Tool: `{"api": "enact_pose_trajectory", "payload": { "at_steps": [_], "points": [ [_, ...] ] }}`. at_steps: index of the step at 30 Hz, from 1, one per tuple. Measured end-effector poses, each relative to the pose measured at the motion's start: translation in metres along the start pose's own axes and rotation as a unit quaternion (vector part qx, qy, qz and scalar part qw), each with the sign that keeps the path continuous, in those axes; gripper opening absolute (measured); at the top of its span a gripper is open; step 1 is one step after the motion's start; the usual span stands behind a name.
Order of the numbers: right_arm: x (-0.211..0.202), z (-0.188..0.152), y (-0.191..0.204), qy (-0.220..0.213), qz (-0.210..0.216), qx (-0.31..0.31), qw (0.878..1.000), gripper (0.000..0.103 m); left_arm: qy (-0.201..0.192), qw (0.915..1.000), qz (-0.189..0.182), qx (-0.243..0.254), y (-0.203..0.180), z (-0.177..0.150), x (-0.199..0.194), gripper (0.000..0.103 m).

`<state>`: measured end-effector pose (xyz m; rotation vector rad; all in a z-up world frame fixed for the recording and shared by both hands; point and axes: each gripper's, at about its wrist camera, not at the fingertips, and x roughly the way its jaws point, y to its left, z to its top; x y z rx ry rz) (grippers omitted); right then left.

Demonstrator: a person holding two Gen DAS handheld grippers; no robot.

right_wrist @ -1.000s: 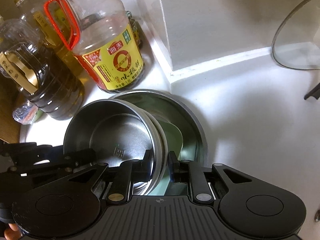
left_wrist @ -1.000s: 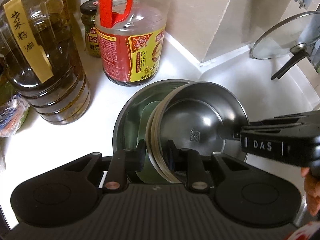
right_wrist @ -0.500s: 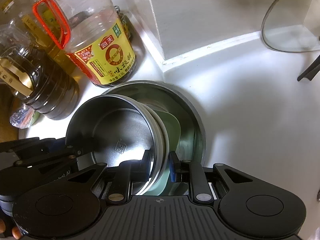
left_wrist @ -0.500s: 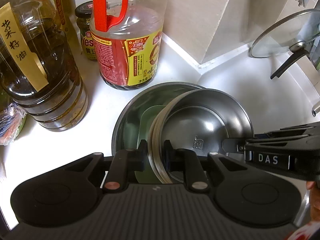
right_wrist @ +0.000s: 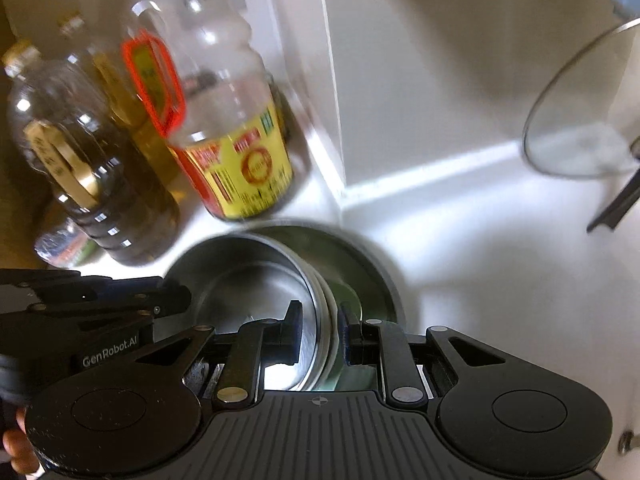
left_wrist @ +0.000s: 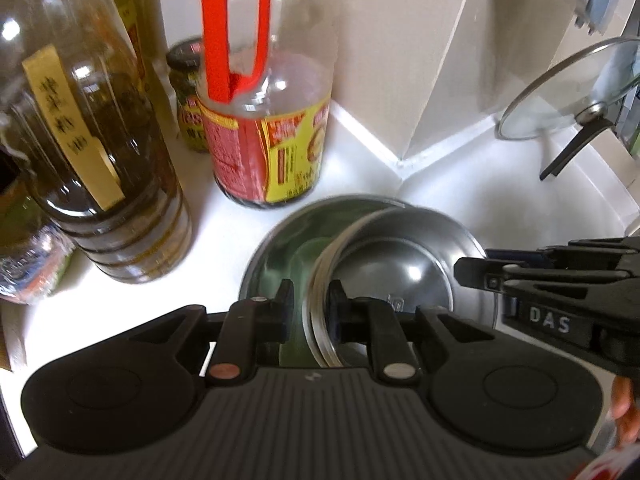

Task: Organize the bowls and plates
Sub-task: 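Lower the bowl stack onto the green tray in the basin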

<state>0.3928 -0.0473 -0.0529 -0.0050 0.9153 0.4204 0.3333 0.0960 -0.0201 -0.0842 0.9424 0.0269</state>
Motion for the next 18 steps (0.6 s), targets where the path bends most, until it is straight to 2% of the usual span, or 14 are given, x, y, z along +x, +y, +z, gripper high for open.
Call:
{"api": "enact_pose_trajectory", "payload": {
  "at_steps": [3,7,10,18],
  "points": [
    [-0.011,-0.004,0.000,-0.040,0.015,-0.016,0.999,0.019,-0.018,0.9998,0.002,0.010,-0.003,0.000,-0.008,0.017],
    [-0.008,-0.006,0.000,-0.047,0.030,-0.017,0.998,0.018,-0.023,0.9996,0.007,0.016,-0.007,0.000,-0.006,0.015],
    [-0.008,-0.008,-0.004,-0.056,0.034,-0.011,0.998,0.008,-0.023,0.9996,0.007,0.016,-0.009,-0.001,-0.003,0.010],
    [-0.002,0.000,-0.010,-0.035,0.039,-0.016,0.999,0.006,-0.020,0.9997,0.005,0.011,-0.009,0.000,0.004,0.008]
  ]
}}
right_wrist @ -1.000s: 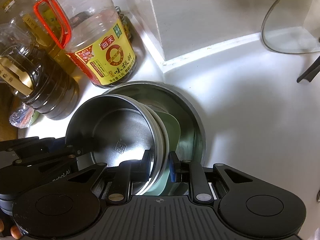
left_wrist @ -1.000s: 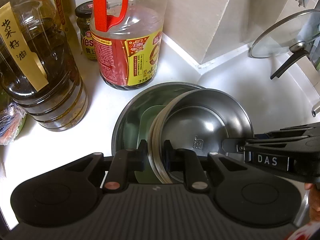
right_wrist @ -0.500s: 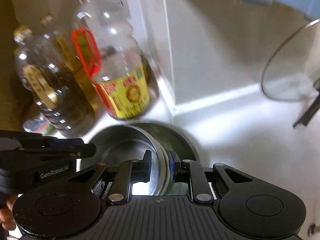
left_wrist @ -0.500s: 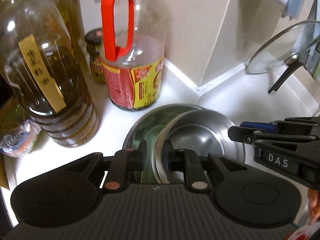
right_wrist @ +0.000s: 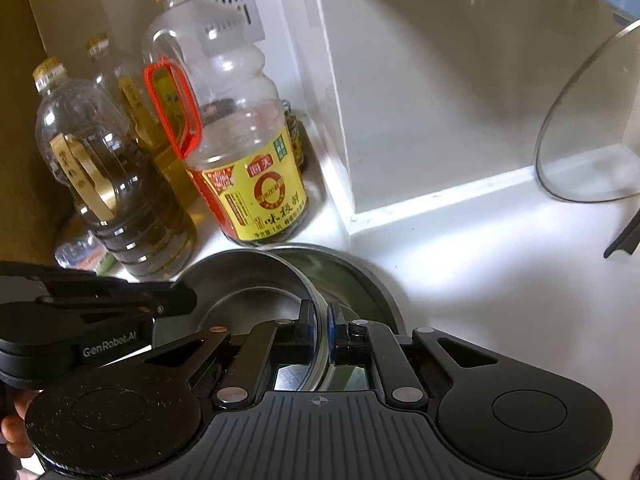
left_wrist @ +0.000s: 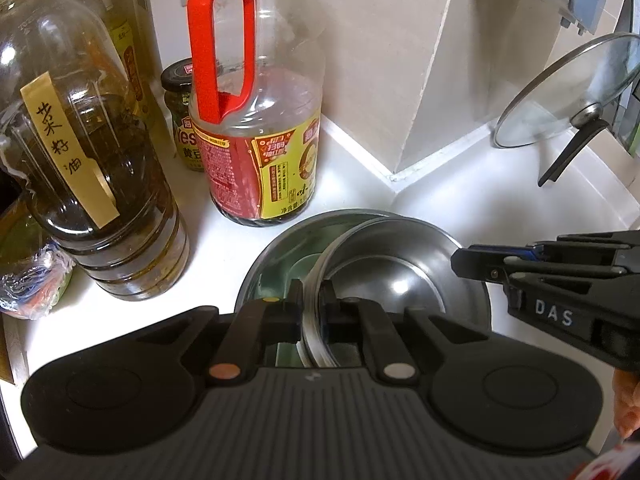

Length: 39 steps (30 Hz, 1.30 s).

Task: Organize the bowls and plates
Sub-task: 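Lower the bowl stack onto the green tray in the basin, then open both grippers and pull back from the stack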

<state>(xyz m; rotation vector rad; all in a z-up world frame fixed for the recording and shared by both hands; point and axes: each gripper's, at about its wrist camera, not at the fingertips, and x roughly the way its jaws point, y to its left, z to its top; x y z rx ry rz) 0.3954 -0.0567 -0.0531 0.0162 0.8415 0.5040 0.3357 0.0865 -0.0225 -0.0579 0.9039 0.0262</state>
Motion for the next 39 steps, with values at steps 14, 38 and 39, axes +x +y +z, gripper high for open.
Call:
{"api": "enact_pose_trajectory", "payload": {
  "at_steps": [14,38,39],
  "points": [
    [0.013,0.015,0.012,0.038,-0.019,-0.044,0.998,0.006,0.002,1.0000,0.001,-0.003,0.000,-0.002,0.001,0.009],
    [-0.019,-0.017,-0.013,0.015,0.040,0.068,0.997,0.016,-0.014,0.9999,0.003,-0.009,-0.001,-0.005,-0.016,0.009],
    [-0.021,-0.019,-0.012,0.013,0.040,0.066,0.997,0.018,-0.019,0.9998,0.005,-0.006,-0.002,-0.006,-0.020,0.009]
  ]
}}
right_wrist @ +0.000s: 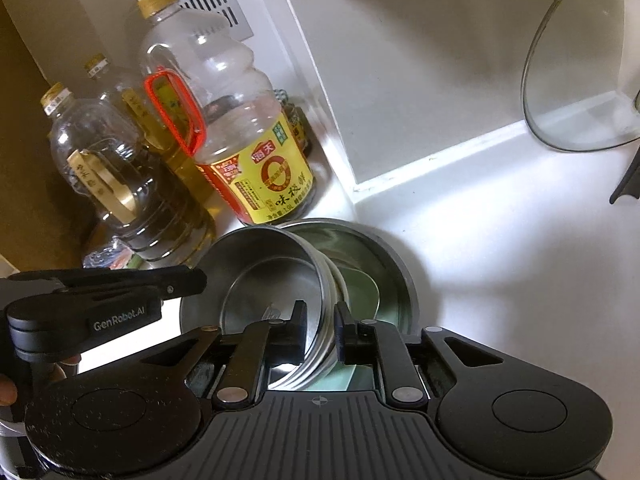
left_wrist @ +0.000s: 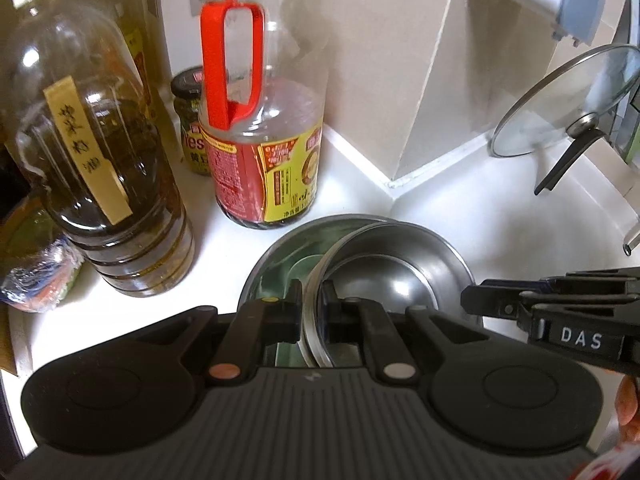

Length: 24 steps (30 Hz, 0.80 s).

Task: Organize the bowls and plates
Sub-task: 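Open both grippers and pull back from the stack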

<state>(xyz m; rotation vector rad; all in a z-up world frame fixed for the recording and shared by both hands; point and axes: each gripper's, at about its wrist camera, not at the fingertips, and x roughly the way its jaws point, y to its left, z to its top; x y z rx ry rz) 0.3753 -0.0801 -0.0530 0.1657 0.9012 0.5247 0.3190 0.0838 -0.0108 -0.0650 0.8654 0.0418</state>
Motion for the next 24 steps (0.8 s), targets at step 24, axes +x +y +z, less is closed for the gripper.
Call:
{"api": "enact_pose_trajectory", "payload": {
  "at_steps": [24],
  "points": [
    [-0.080,-0.102,0.006,-0.094,-0.012,-0.026,0.995,0.060,-0.093,0.9938,0.054,0.027,-0.019,-0.100,-0.100,0.041]
  ]
}}
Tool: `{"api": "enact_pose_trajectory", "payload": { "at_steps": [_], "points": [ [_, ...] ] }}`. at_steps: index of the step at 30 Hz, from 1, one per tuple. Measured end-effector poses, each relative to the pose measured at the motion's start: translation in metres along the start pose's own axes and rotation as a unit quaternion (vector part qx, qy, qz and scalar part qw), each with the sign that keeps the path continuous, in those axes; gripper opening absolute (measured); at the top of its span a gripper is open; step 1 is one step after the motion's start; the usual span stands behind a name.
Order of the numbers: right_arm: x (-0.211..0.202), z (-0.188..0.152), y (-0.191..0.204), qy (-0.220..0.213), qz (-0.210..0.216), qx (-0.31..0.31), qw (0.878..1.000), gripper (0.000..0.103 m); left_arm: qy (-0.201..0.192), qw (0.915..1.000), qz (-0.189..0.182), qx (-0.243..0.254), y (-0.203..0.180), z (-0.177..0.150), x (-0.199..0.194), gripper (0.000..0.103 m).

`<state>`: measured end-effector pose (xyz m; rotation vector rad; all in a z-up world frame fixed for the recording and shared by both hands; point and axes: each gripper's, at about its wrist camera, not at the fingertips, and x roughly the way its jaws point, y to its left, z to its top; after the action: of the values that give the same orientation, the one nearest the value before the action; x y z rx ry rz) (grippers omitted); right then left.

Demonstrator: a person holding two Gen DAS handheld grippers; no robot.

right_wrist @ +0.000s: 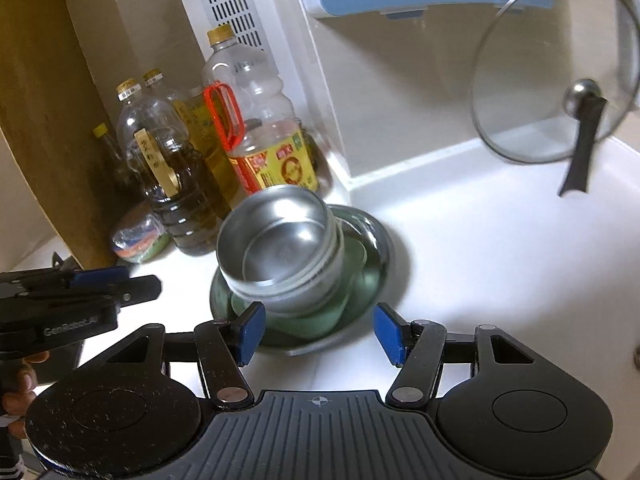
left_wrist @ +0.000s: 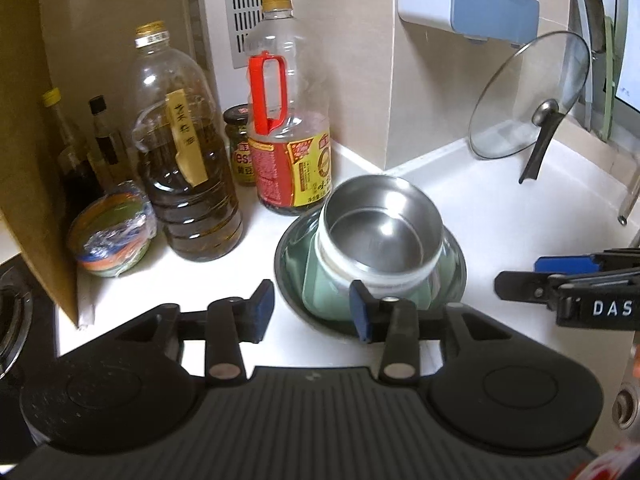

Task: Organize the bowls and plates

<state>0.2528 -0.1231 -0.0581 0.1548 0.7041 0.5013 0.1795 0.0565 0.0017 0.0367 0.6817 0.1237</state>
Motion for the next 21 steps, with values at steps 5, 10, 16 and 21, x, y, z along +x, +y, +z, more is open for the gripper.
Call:
{"api": "enact_pose_trajectory", "payload": {
  "at_steps": [5,10,16,21],
  "points": [
    [-0.013,-0.026,0.009,-0.007,-0.020,0.020,1.000,0.060,-0.005,0.9999,-0.013,-0.005,0.006,-0.025,-0.018,0.041],
    [-0.022,-0.055,0.026,0.006,-0.046,0.052,0.998,0.060,0.016,0.9998,-0.014,0.002,0.017,-0.047,-0.029,0.041],
    [-0.043,-0.088,0.053,0.008,-0.065,0.088,0.994,0.060,0.045,0.9980,-0.043,-0.003,0.035,-0.074,-0.051,0.041],
    [-0.066,-0.113,0.070,0.000,-0.090,0.093,0.992,0.060,0.057,0.9964,-0.062,0.012,0.041,-0.094,-0.069,0.040]
  ]
}}
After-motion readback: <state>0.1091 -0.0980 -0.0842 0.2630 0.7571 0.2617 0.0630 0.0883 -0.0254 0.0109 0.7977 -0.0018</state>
